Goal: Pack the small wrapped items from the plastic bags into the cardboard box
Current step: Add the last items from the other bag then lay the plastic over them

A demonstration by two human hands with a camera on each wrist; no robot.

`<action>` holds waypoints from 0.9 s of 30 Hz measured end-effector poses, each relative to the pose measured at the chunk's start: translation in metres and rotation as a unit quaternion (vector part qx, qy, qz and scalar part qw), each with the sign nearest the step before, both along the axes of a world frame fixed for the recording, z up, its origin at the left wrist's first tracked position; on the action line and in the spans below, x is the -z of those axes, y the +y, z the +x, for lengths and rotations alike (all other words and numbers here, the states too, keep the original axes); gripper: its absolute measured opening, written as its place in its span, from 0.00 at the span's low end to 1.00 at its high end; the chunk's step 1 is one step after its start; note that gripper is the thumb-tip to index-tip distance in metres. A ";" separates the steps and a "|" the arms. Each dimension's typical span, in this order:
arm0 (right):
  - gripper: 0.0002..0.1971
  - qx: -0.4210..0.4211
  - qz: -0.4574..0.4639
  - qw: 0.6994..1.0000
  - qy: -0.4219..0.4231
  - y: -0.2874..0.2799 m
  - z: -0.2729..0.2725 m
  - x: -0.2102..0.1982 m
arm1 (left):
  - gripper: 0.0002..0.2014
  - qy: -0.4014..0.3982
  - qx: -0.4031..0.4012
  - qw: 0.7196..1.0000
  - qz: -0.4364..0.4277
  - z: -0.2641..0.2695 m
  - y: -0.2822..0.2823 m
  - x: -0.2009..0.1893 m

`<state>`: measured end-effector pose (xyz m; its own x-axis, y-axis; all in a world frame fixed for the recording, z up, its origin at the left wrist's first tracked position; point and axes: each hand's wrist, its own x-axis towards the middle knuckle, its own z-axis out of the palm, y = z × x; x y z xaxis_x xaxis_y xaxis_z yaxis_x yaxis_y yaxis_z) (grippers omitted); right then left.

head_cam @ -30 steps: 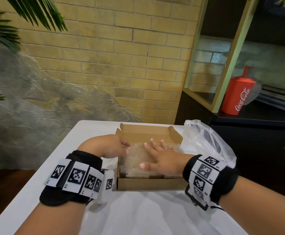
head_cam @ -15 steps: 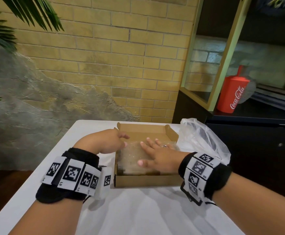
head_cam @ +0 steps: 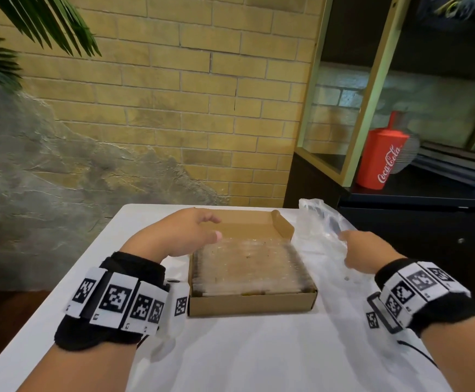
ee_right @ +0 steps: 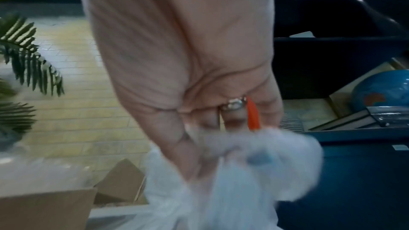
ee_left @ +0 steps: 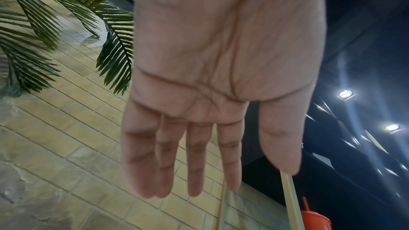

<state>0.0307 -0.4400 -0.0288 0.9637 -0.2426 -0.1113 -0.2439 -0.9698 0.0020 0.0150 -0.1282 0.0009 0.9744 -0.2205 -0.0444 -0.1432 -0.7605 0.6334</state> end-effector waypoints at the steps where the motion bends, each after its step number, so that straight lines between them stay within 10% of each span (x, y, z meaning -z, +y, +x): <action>1: 0.20 -0.001 0.004 0.999 -0.045 0.000 -0.002 -0.004 | 0.18 -0.008 -0.003 1.000 -0.018 0.000 0.000 0.000; 9: 0.11 -0.106 0.226 0.858 -0.448 0.028 -0.019 -0.054 | 0.10 -0.119 -0.030 0.970 -0.209 0.001 0.000 -0.005; 19: 0.23 -0.353 0.277 0.751 -0.484 0.081 -0.006 -0.024 | 0.19 -0.123 -0.209 0.809 -0.535 0.013 0.027 -0.013; 23: 0.16 -0.343 0.396 0.696 -0.491 0.089 -0.004 -0.013 | 0.37 -0.091 -0.254 0.803 -0.532 0.028 0.043 0.000; 27: 0.24 -0.318 0.430 0.704 -0.467 0.087 0.001 -0.011 | 0.17 -0.053 -0.229 0.827 -0.511 0.035 0.045 0.009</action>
